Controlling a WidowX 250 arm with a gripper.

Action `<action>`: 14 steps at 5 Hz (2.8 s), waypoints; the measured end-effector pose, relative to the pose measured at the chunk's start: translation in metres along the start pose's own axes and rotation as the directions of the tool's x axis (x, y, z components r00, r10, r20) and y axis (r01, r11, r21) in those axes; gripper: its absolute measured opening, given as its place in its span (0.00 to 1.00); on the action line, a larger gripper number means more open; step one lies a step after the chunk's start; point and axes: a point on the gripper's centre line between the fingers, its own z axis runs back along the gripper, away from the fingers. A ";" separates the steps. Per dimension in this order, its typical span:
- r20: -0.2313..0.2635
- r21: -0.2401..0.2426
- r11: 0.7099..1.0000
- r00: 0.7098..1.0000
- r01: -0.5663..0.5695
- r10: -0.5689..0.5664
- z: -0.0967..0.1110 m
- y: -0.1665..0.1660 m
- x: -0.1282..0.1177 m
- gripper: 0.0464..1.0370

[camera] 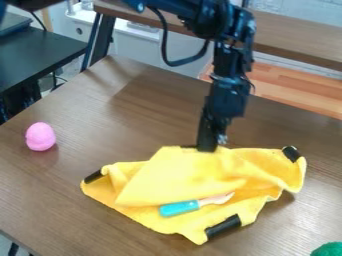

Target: Unfold the cloth from bottom right to top left

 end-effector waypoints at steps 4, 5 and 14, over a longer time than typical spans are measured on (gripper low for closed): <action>0.055 -0.124 0.960 0.964 -0.251 0.260 0.004 0.085 -0.028 0.00; 0.089 -0.133 0.949 0.951 -0.284 0.297 0.014 0.096 -0.037 0.00; 0.118 -0.027 0.874 0.867 -0.485 0.484 0.052 0.145 -0.080 0.00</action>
